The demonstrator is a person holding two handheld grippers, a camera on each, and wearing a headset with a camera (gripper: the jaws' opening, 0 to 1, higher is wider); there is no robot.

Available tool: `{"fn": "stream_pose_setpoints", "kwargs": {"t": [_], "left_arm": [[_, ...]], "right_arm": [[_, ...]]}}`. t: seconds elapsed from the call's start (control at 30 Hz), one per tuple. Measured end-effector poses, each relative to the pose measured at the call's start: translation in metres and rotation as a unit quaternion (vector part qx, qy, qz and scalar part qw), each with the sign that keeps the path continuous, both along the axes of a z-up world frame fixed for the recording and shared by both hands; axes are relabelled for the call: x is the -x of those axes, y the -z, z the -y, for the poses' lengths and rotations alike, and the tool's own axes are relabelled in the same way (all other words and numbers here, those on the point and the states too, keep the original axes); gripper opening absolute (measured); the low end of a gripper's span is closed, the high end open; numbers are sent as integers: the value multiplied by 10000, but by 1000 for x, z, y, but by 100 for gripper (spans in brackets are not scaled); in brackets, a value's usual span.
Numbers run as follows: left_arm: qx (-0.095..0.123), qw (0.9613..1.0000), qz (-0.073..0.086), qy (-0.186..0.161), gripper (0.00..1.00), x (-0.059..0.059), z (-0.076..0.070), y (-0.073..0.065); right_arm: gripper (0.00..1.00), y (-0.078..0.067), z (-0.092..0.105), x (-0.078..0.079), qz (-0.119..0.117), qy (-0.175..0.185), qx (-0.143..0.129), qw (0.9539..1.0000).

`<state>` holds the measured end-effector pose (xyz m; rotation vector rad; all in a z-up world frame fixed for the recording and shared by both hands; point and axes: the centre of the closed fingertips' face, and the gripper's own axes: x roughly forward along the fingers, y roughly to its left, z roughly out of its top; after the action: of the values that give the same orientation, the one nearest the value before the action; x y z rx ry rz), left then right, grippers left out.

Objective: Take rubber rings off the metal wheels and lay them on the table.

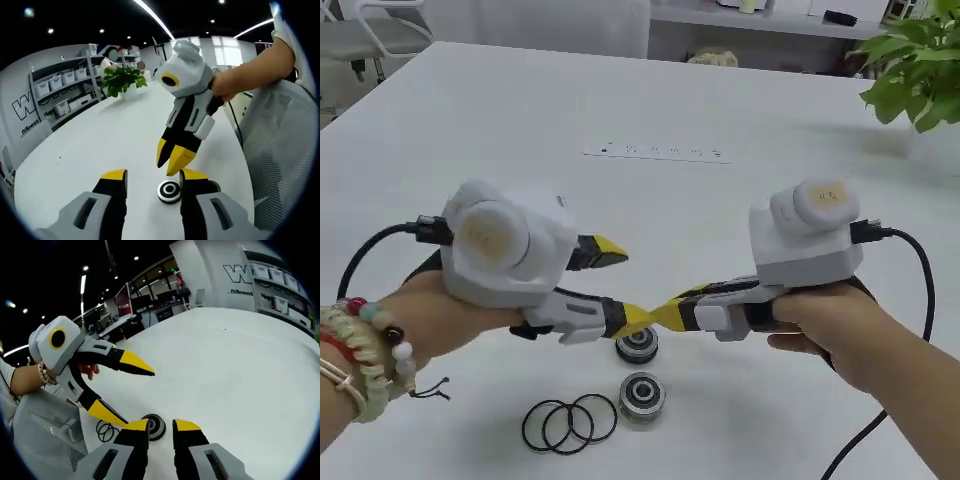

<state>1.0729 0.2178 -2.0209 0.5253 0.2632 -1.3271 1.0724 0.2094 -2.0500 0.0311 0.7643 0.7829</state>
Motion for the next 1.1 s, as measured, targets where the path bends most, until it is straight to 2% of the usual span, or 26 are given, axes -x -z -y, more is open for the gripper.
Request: {"fn": "stream_pose_setpoints", "kwargs": {"t": [0.03,0.1,0.17,0.27,0.37,0.5,0.6,0.63,0.9,1.0,1.1], "left_arm": [[-46,10000,8,11,35,0,0,3],[-293,9995,26,75,30,3,-3,15],[-284,9996,-9,47,27,2,-4,21],[-272,9994,-211,31,24,3,-4,28],[-336,9992,-216,30,20,3,-3,33],[-147,9990,-431,8,17,7,2,33],[-209,9990,-402,-30,13,5,2,37],[-201,9987,-456,-72,13,5,1,38],[-185,9988,-450,43,7,9,2,39],[-156,9984,-534,-3,7,8,2,39],[-132,9985,-536,-4,7,8,2,39]], "right_arm": [[15,1,0,1,-14,-5,3,10000],[16,3,-2,5,-80,-90,30,9999],[18,8,-2,8,-106,-189,161,9996],[19,20,1,16,-305,-334,487,9978],[20,24,0,18,-245,-456,638,9966],[21,27,-4,21,-220,-606,742,9952],[23,32,-3,22,-163,-661,915,9935],[24,33,-3,22,-133,-687,947,9930],[25,31,-7,19,2,-687,840,9941],[26,31,-9,19,27,-709,805,9942],[25,32,-11,19,110,-782,832,9934]]}}
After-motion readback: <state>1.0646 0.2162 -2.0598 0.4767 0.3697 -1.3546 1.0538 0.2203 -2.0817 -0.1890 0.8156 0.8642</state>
